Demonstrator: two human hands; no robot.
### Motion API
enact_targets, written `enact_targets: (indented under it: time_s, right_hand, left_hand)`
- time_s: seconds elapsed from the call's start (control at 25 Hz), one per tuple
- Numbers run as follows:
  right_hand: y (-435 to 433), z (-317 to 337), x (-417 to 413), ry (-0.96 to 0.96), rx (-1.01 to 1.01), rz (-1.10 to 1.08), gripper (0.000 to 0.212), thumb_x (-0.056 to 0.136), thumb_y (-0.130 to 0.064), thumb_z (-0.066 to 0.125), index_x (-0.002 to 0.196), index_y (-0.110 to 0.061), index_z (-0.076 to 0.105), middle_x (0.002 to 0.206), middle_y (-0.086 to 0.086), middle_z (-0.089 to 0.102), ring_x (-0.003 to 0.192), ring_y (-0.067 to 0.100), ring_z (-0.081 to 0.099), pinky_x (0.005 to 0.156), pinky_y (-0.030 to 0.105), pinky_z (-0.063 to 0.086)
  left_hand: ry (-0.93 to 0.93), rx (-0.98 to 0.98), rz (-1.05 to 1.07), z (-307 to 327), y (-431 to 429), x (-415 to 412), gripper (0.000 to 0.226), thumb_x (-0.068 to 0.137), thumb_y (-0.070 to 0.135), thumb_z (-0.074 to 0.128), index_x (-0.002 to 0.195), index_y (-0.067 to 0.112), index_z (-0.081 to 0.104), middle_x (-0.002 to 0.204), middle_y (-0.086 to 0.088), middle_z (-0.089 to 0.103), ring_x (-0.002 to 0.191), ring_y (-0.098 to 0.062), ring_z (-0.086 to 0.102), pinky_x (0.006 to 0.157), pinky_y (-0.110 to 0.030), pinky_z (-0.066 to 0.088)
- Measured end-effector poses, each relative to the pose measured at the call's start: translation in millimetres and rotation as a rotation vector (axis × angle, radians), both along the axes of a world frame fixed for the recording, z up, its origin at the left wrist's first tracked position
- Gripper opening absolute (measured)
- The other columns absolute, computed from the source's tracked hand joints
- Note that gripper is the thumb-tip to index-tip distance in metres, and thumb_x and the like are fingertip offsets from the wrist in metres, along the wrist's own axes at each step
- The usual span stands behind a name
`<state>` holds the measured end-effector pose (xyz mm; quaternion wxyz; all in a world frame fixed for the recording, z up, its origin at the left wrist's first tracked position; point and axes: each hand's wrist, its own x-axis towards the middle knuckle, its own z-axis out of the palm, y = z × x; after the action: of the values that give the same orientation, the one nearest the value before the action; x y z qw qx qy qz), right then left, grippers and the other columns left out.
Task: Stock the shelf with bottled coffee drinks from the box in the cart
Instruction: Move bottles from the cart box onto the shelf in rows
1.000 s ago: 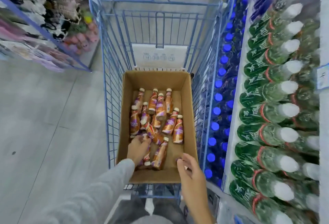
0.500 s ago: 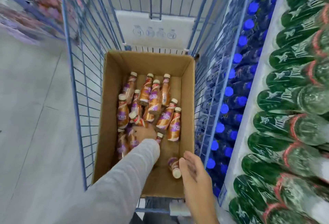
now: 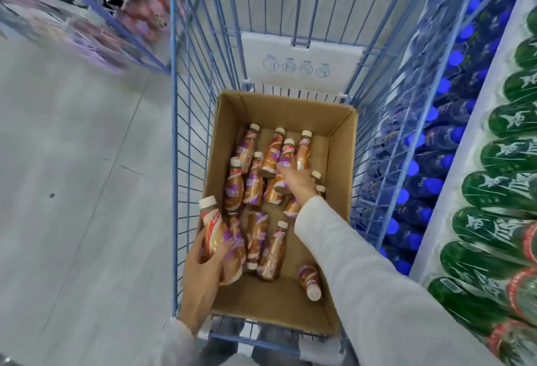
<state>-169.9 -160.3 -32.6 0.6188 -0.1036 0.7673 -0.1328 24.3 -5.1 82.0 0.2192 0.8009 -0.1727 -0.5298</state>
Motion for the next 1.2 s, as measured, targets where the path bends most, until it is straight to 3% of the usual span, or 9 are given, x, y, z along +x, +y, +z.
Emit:
enact_targets:
  time_s: [0.08, 0.24, 0.36, 0.44, 0.64, 0.8, 0.92, 1.04, 1.2]
  right_hand:
    - [-8.6, -23.0, 8.6, 0.014, 0.048, 0.041, 0.081, 0.088, -0.046, 0.072, 0.152, -0.011, 0.038, 0.149, 0.010, 0.050, 0.132, 0.033, 0.051, 0.112, 0.045, 0.041]
    - [4.7, -23.7, 14.3, -0.062, 0.015, -0.132, 0.077, 0.086, -0.040, 0.076, 0.149, -0.014, 0.040, 0.141, 0.009, 0.058, 0.122, 0.030, 0.059, 0.107, 0.044, 0.047]
    - [37.9, 12.5, 15.9, -0.284, 0.004, -0.339, 0.057, 0.089, -0.033, 0.076, 0.137, -0.014, 0.052, 0.121, 0.009, 0.070, 0.105, 0.024, 0.068, 0.092, 0.042, 0.056]
    - [66.1, 46.1, 21.8, -0.387, -0.047, -0.447, 0.051, 0.085, -0.029, 0.081, 0.130, -0.015, 0.059, 0.116, 0.009, 0.073, 0.105, 0.024, 0.070, 0.088, 0.042, 0.058]
    - [146.2, 127.1, 40.1, -0.499, -0.282, -0.568, 0.056, 0.081, -0.023, 0.084, 0.132, -0.017, 0.063, 0.121, 0.010, 0.074, 0.114, 0.029, 0.070, 0.105, 0.054, 0.050]
    - [200.7, 199.7, 60.4, -0.423, -0.438, -0.691, 0.045, 0.087, -0.016, 0.077, 0.128, -0.005, 0.065, 0.114, 0.017, 0.075, 0.104, 0.032, 0.073, 0.101, 0.058, 0.052]
    - [254.0, 251.7, 70.9, -0.322, -0.562, -0.719, 0.053, 0.082, -0.024, 0.082, 0.129, -0.008, 0.063, 0.113, 0.014, 0.076, 0.101, 0.030, 0.074, 0.100, 0.057, 0.053]
    - [306.5, 299.5, 79.4, -0.215, -0.671, -0.775, 0.064, 0.071, -0.032, 0.087, 0.125, -0.008, 0.064, 0.101, 0.009, 0.078, 0.089, 0.025, 0.074, 0.092, 0.048, 0.059]
    - [381.6, 350.7, 87.1, -0.066, -0.796, -0.882, 0.068, 0.064, -0.040, 0.090, 0.122, -0.012, 0.066, 0.111, 0.012, 0.077, 0.099, 0.030, 0.075, 0.085, 0.041, 0.060]
  left_hand:
    - [0.024, 0.005, 0.038, 8.9, 4.9, 11.4, 0.064, 0.059, 0.061, 0.076, 0.120, 0.054, 0.057, 0.110, 0.025, 0.066, 0.101, -0.004, 0.066, 0.079, -0.026, 0.054]
    - [0.103, -0.006, 0.042, 22.0, 5.9, 17.9, 0.065, 0.059, 0.055, 0.080, 0.121, 0.050, 0.061, 0.101, 0.021, 0.075, 0.092, -0.009, 0.074, 0.068, -0.023, 0.060]
    - [0.155, 0.001, 0.011, 38.9, 1.3, 14.4, 0.063, 0.070, 0.054, 0.074, 0.129, 0.044, 0.057, 0.107, 0.011, 0.074, 0.093, -0.015, 0.074, 0.066, -0.026, 0.060]
    - [0.178, -0.024, -0.020, 50.2, 0.4, 17.3, 0.055, 0.083, 0.050, 0.071, 0.135, 0.040, 0.056, 0.119, 0.002, 0.070, 0.101, -0.020, 0.073, 0.069, -0.030, 0.061]
    - [0.307, -0.171, -0.153, 93.1, -4.9, 33.3, 0.029, 0.093, 0.037, 0.068, 0.118, 0.050, 0.062, 0.102, 0.012, 0.077, 0.088, -0.012, 0.077, 0.063, -0.029, 0.062]
    - [0.436, -0.301, -0.354, 128.8, 7.0, 44.7, 0.032, 0.097, 0.025, 0.066, 0.124, 0.042, 0.064, 0.111, 0.005, 0.077, 0.098, -0.019, 0.076, 0.072, -0.036, 0.063]
    - [0.557, -0.382, -0.515, 160.7, 23.9, 48.8, 0.035, 0.099, 0.014, 0.059, 0.126, 0.036, 0.063, 0.113, 0.004, 0.077, 0.094, -0.016, 0.076, 0.067, -0.030, 0.061]
    - [0.635, -0.416, -0.670, 186.1, 45.0, 45.9, 0.033, 0.099, 0.017, 0.060, 0.121, 0.041, 0.062, 0.103, 0.013, 0.078, 0.089, -0.013, 0.077, 0.064, -0.024, 0.059]
    - [0.750, -0.492, -0.856, 224.7, 86.3, 20.2, 0.034, 0.082, 0.031, 0.071, 0.114, 0.042, 0.071, 0.100, 0.007, 0.079, 0.082, -0.014, 0.077, 0.062, -0.024, 0.059]
